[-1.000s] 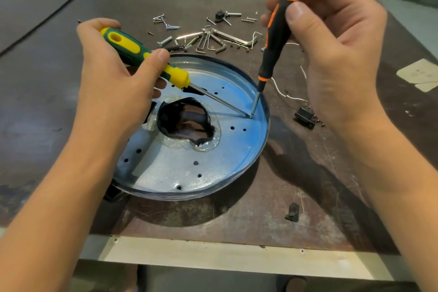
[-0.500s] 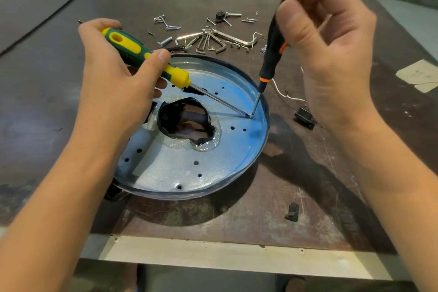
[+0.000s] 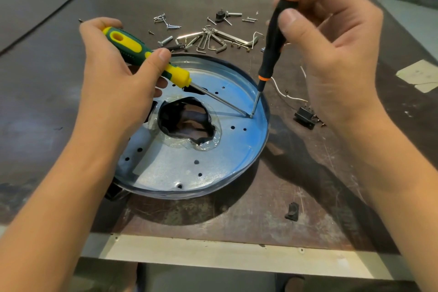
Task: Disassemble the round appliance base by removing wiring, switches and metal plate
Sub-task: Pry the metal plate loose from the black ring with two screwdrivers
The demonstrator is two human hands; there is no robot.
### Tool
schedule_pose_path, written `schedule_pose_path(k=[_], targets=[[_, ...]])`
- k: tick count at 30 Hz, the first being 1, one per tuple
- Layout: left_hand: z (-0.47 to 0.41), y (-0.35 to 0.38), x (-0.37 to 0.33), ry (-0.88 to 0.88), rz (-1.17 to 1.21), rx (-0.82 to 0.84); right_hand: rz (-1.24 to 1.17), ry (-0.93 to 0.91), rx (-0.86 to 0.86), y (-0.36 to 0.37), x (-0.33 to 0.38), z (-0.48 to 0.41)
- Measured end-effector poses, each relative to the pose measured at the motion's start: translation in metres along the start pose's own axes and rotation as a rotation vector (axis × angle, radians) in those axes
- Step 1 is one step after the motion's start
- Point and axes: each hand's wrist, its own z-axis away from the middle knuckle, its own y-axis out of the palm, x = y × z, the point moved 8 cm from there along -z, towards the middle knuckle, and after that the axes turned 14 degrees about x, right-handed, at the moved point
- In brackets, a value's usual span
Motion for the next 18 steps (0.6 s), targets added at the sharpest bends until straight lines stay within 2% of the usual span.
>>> schedule_pose_path(k=[3, 8, 13, 18], targets=[[0.0002, -0.0003, 0.0, -0.005, 0.001, -0.003, -0.097, 0.033, -0.013, -0.0005, -0.0038, 0.0011], [0.0006, -0.0003, -0.0005, -0.007, 0.0, -0.003, 0.023, -0.03, -0.027, -0.0006, 0.0044, -0.0004], [-0.0007, -0.001, 0.0003, 0.0, 0.001, -0.005, -0.124, 0.012, -0.028, -0.0031, -0.0032, -0.0003], [-0.0017, -0.0007, 0.0038, 0.002, 0.02, -0.003, 0.015, -0.026, -0.056, -0.0042, 0.0033, -0.0014]])
